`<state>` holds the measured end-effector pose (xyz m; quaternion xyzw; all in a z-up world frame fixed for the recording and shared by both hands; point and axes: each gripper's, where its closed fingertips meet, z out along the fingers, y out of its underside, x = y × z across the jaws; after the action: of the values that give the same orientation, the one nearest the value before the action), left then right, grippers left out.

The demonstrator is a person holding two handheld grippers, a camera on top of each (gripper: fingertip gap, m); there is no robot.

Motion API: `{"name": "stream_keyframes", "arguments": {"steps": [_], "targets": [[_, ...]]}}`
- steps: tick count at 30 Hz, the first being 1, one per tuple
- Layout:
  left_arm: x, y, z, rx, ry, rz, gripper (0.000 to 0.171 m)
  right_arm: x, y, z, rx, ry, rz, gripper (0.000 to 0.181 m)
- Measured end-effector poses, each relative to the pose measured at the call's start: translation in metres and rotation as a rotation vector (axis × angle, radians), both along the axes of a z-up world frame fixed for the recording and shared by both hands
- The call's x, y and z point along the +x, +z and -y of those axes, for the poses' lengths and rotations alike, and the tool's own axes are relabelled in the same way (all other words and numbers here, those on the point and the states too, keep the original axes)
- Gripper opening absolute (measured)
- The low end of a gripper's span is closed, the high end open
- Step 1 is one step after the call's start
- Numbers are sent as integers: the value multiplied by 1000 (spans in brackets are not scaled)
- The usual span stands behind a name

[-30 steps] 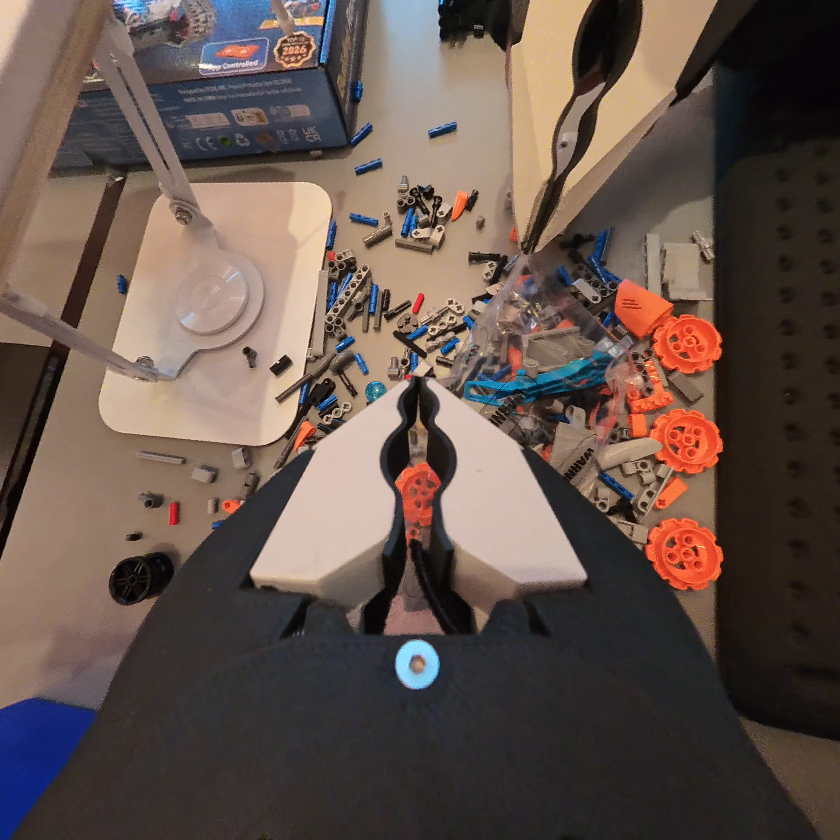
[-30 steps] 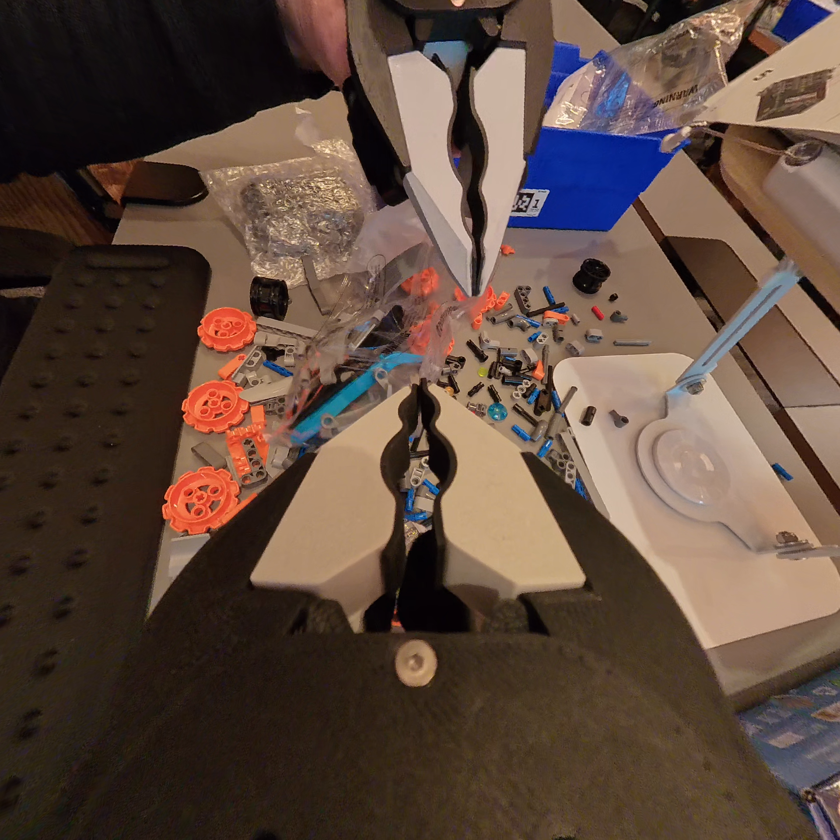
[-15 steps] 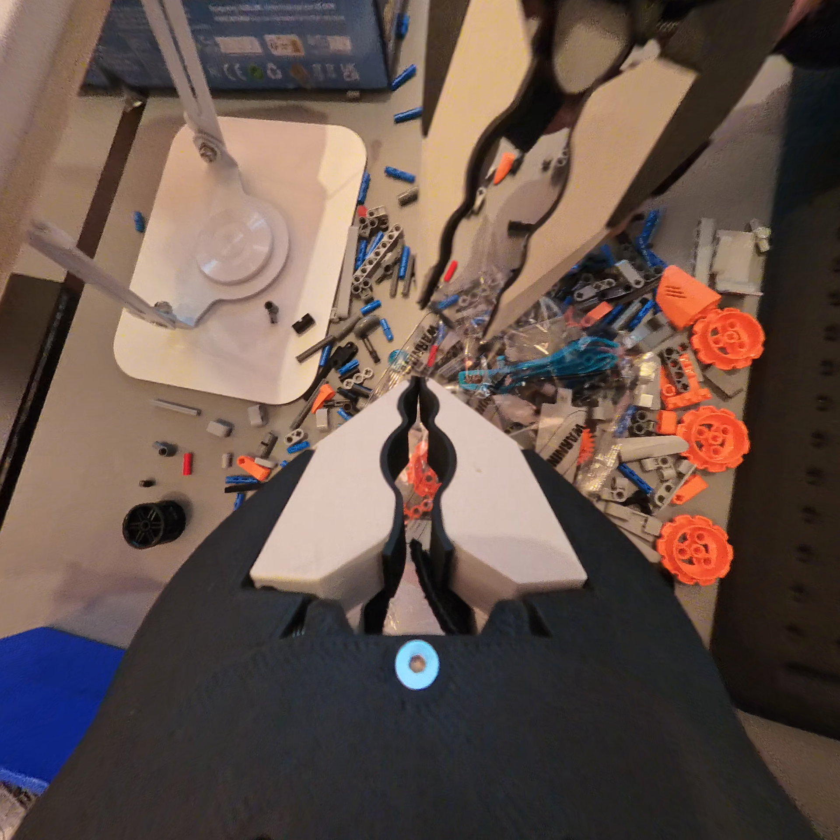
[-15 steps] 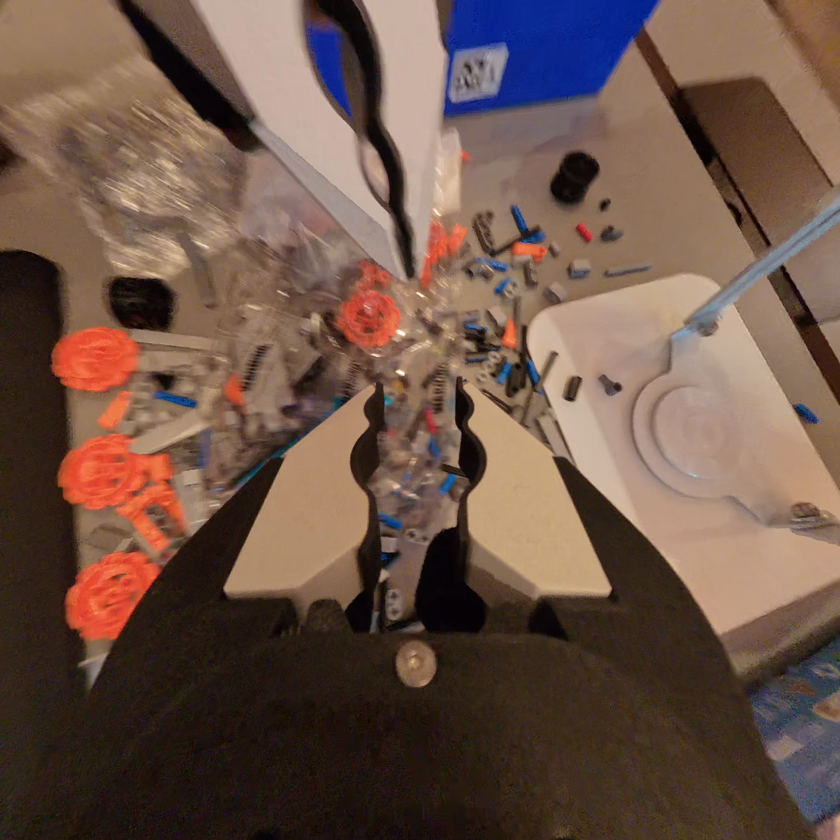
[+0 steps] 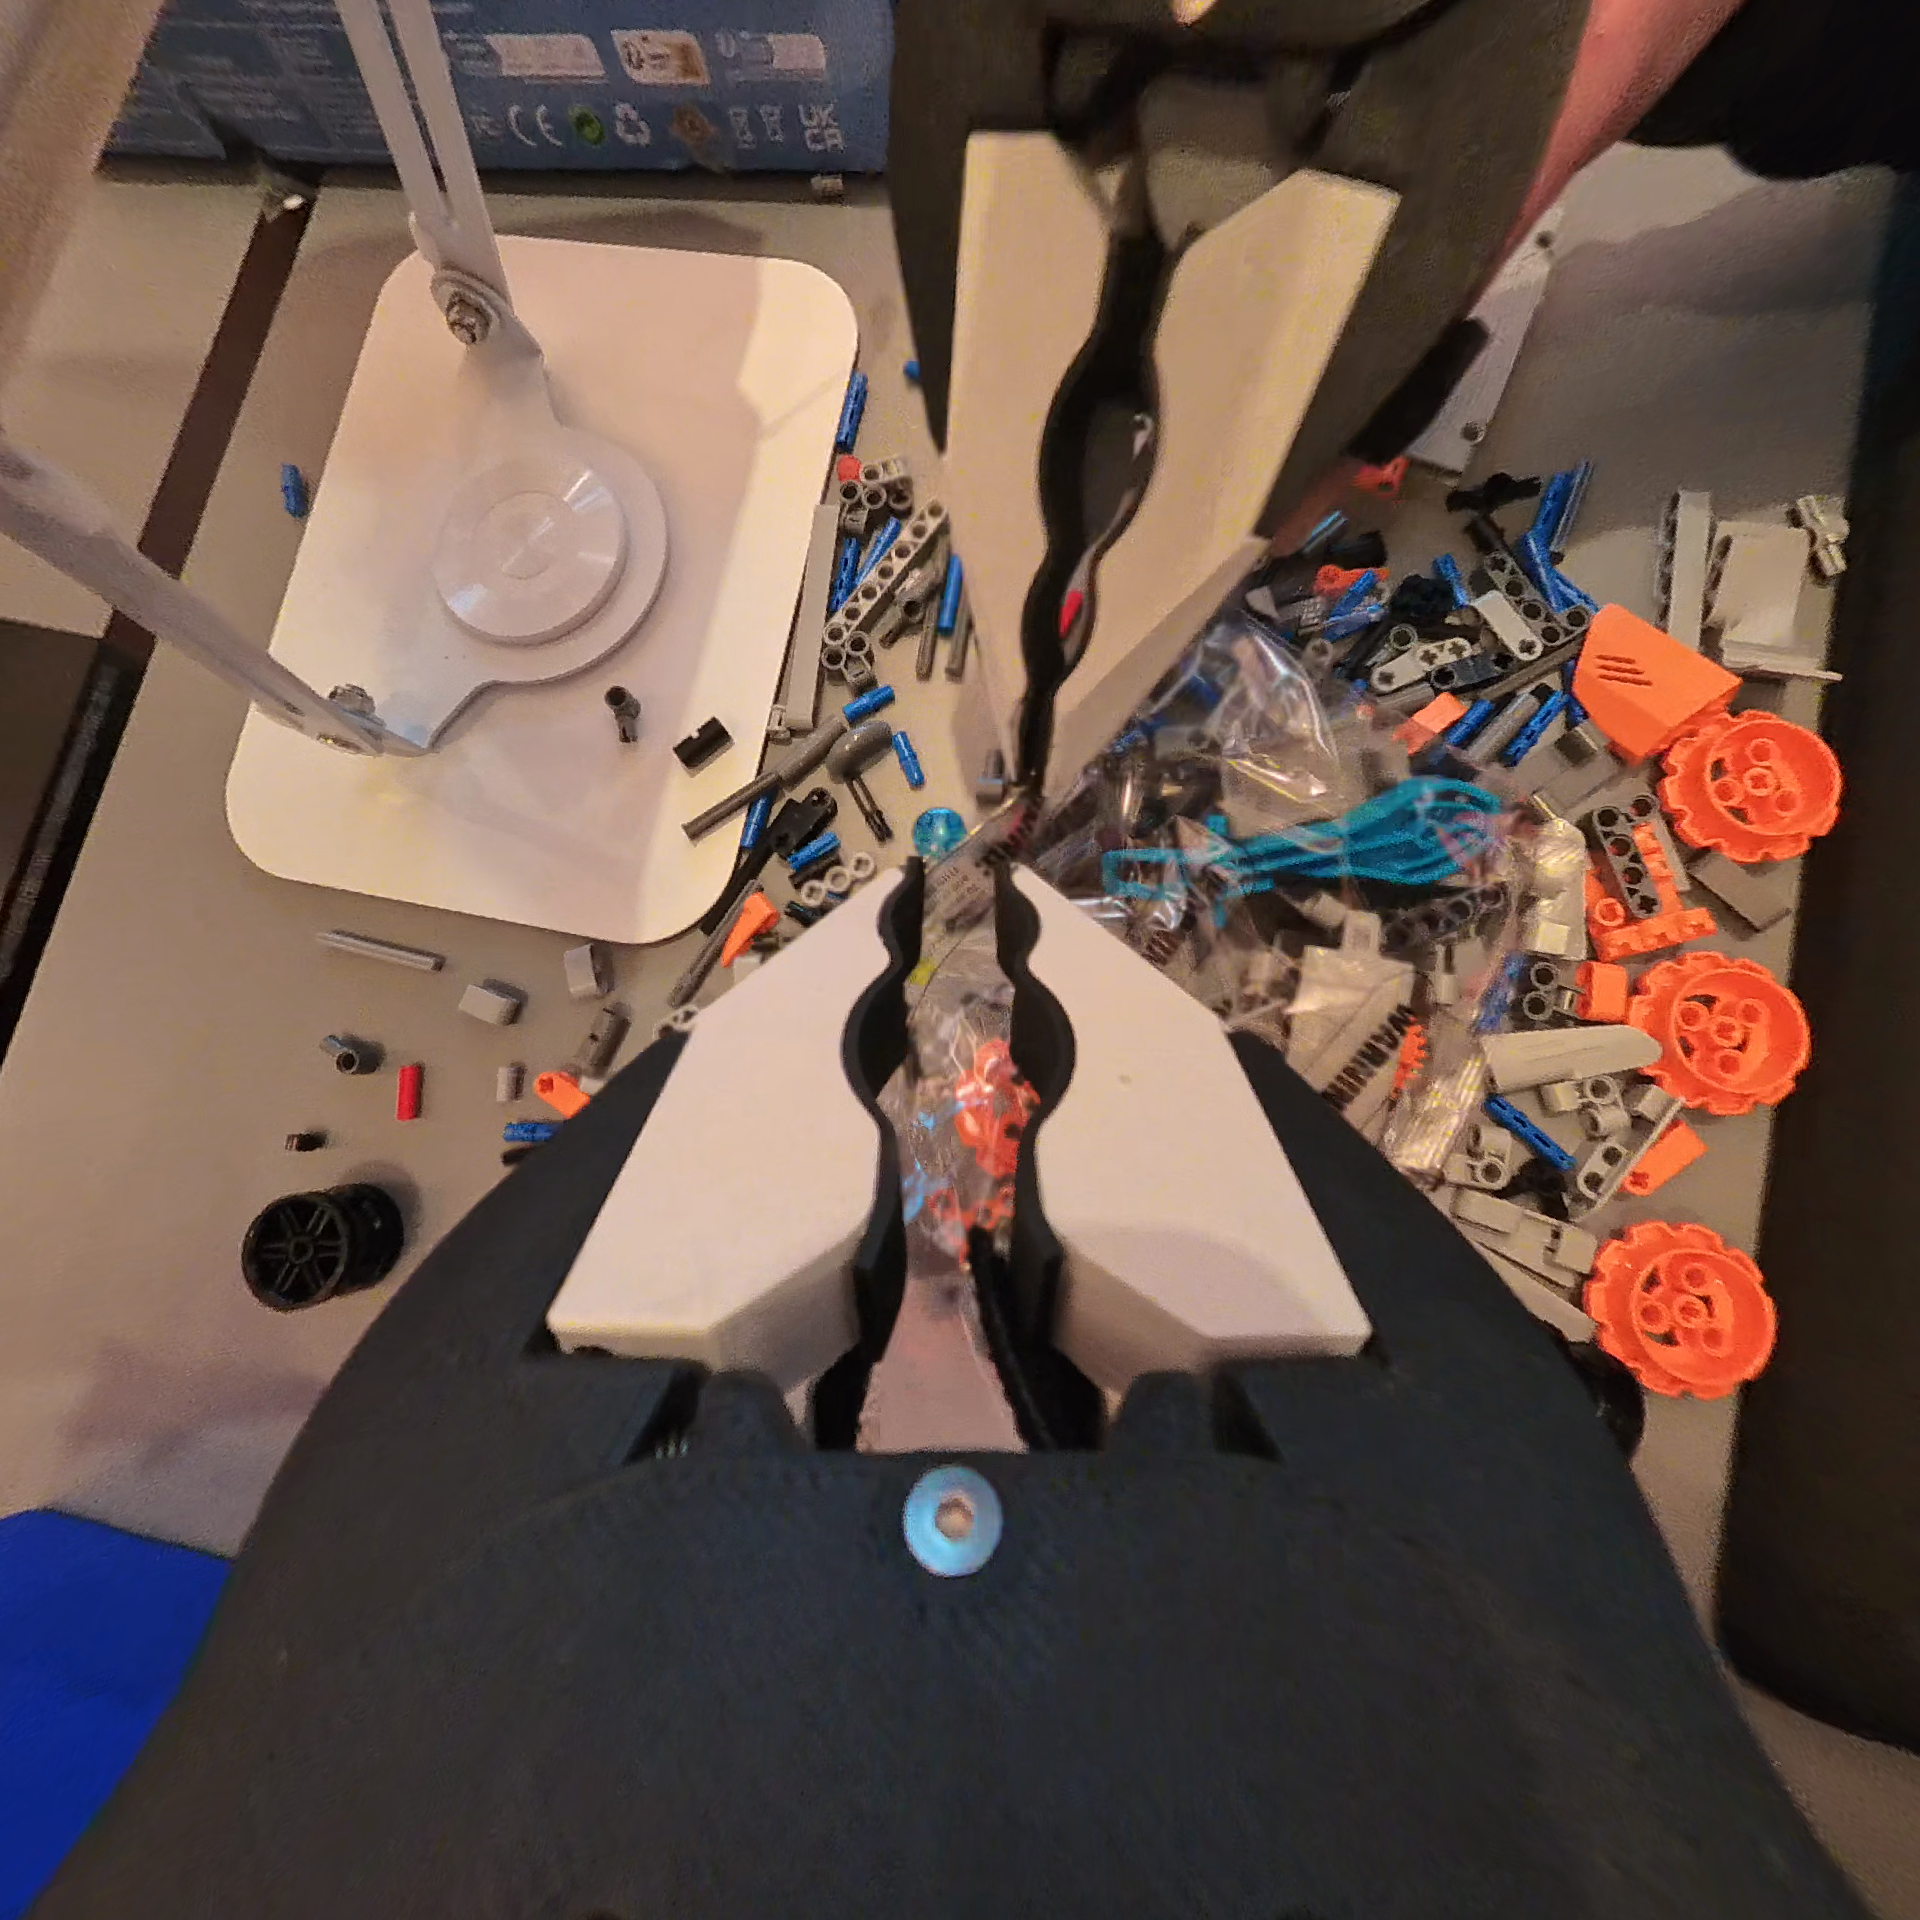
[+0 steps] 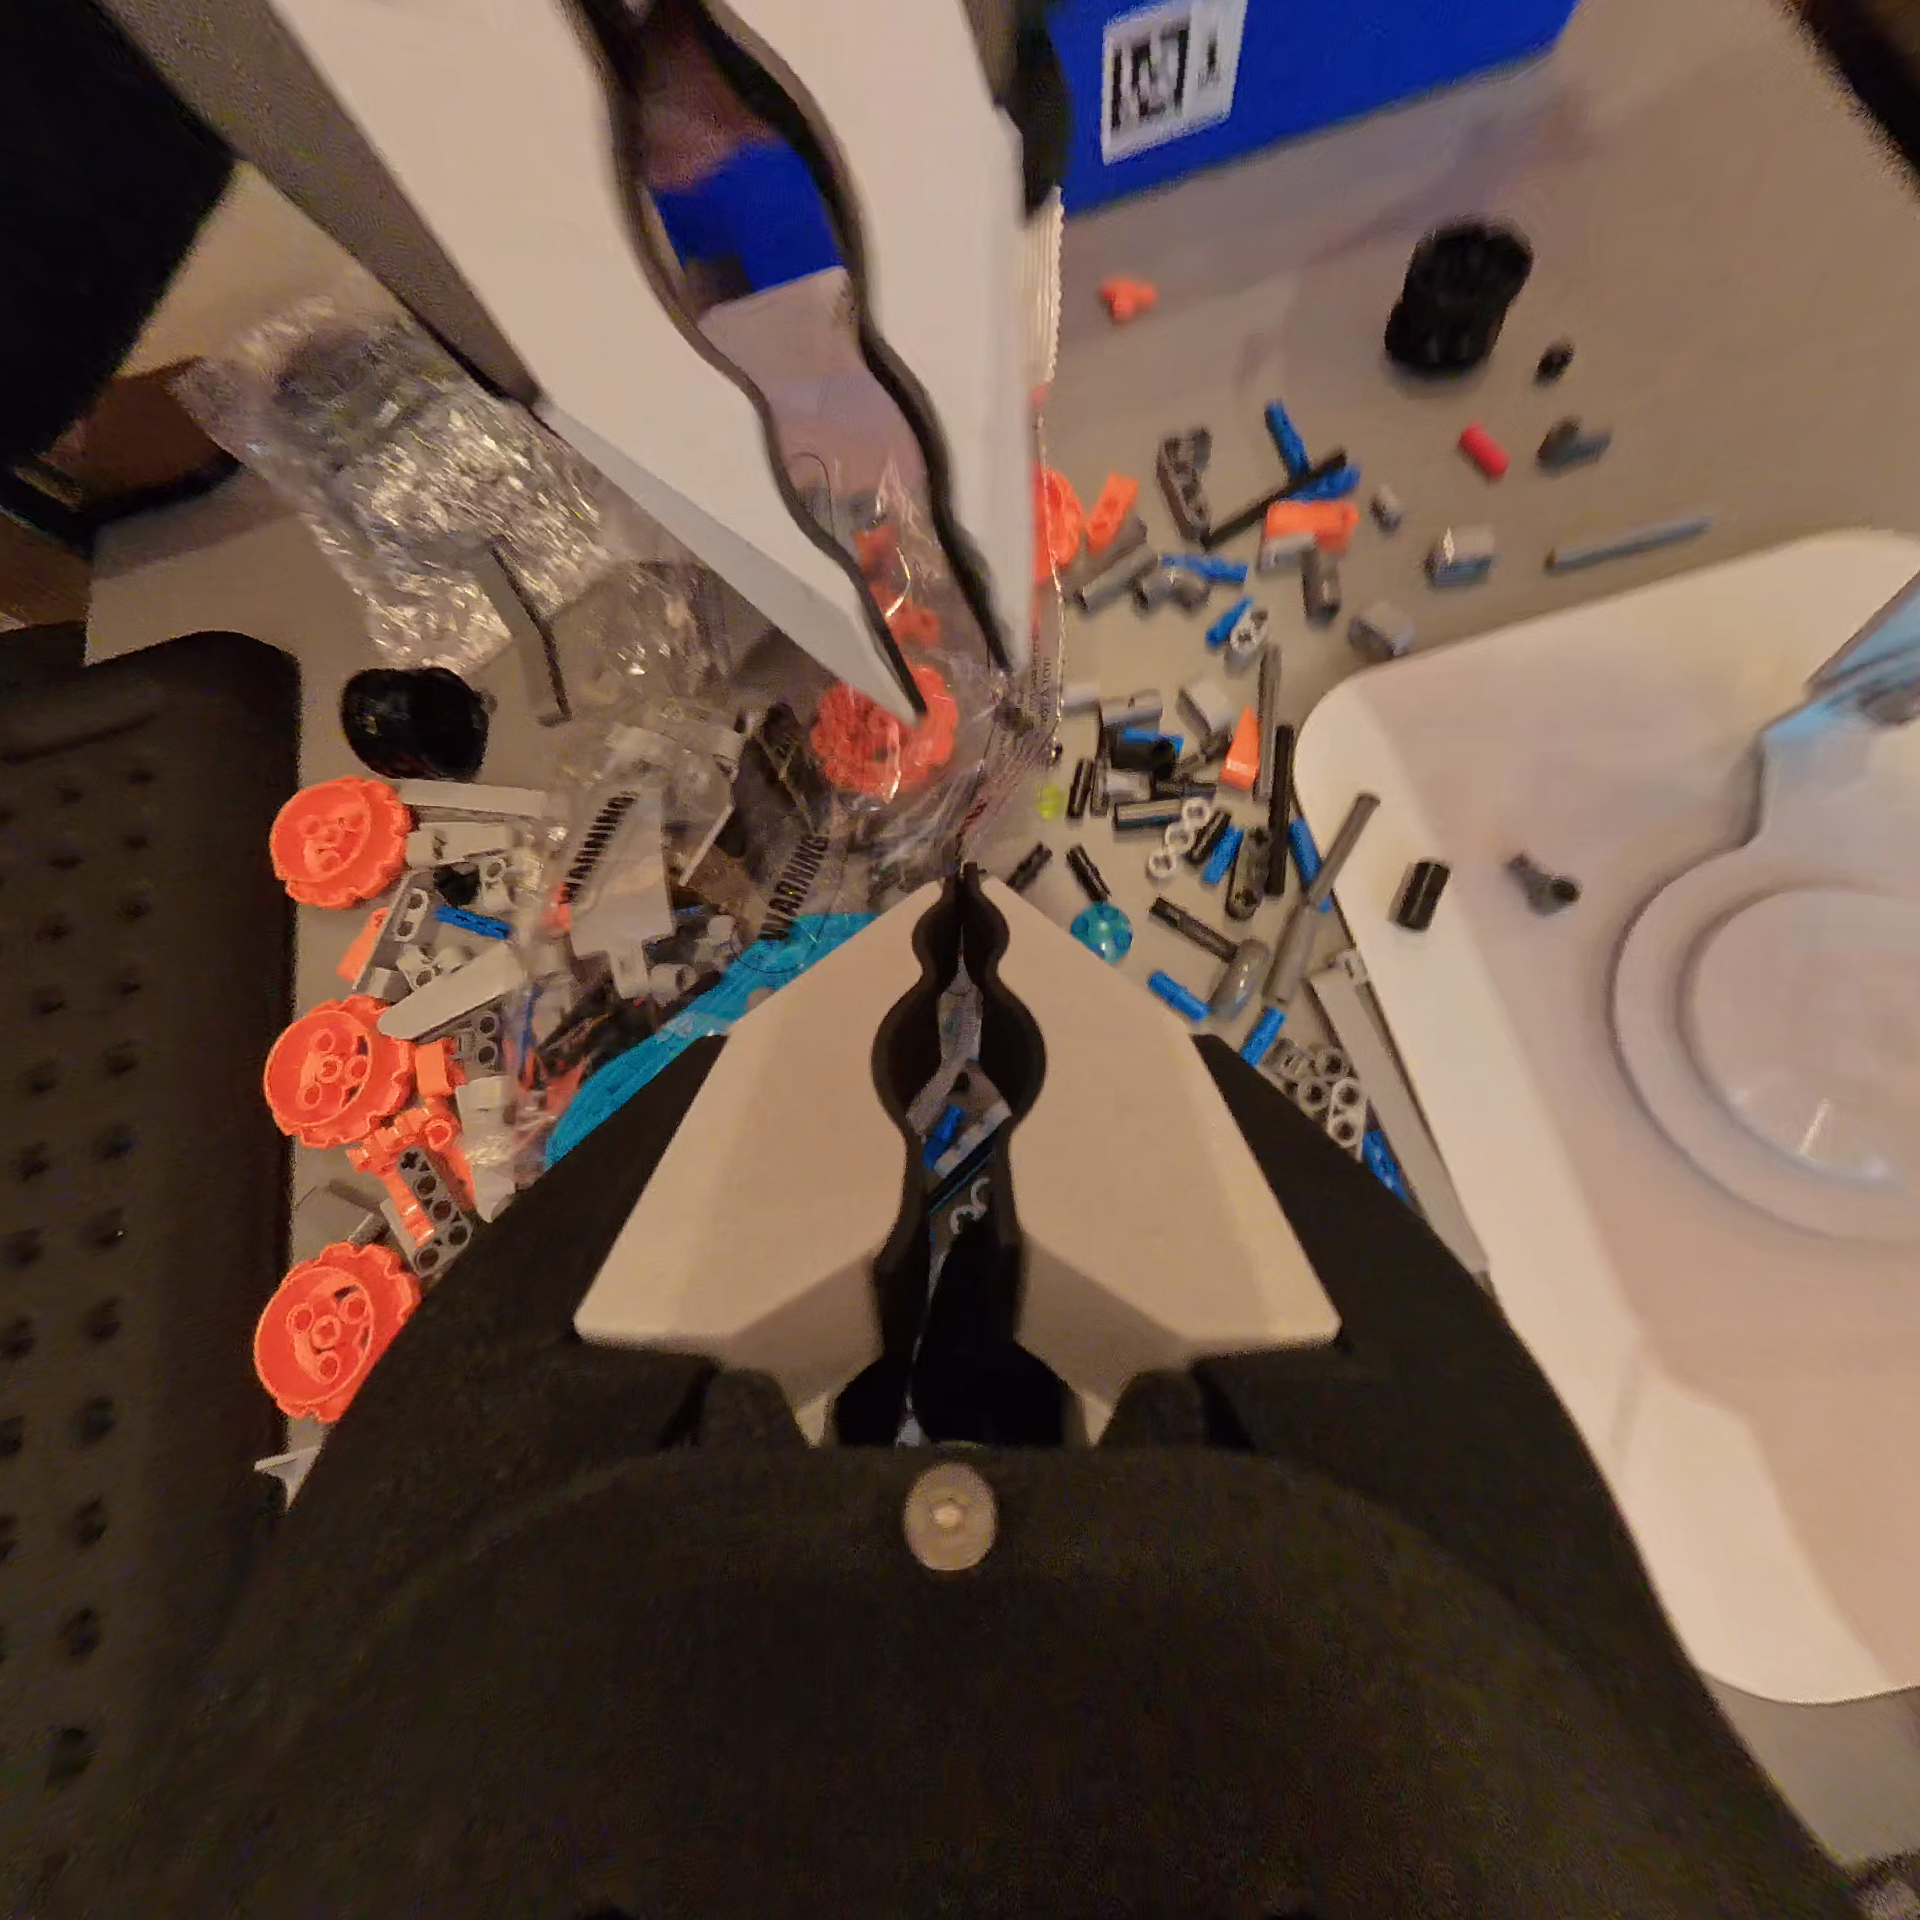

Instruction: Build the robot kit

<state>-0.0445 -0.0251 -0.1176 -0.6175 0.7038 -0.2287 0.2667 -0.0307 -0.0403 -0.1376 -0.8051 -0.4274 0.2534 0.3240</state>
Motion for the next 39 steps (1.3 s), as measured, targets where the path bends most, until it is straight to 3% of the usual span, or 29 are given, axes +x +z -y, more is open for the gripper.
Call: {"name": "stream_keyframes", "arguments": {"steps": [4, 6, 9, 12, 22, 28, 33, 39], "targets": [[9, 7, 9, 15, -79, 24, 24, -5, 24, 11, 156, 50, 22, 0], [10, 10, 17, 19, -142, 17, 20, -7, 30, 16, 209, 67, 27, 0], [10, 11, 24, 31, -200, -8, 0, -4, 32, 18, 232, 58, 22, 0], [13, 12, 29, 8, -193, 1, 0, -4, 34, 19, 254, 51, 16, 0], [23, -7, 13, -143, 65, 72, 0, 4, 16, 6, 313, -69, 148, 0], [27, -36, 4, -131, 191, 76, 0, 7, -12, -4, 445, -107, 402, 0], [25, -65, 0, -138, 255, 43, 0, 5, -40, -7, 512, -85, 598, 0], [26, -67, -1, -129, 281, 76, 0, 6, -43, -6, 597, -82, 720, 0]]}}
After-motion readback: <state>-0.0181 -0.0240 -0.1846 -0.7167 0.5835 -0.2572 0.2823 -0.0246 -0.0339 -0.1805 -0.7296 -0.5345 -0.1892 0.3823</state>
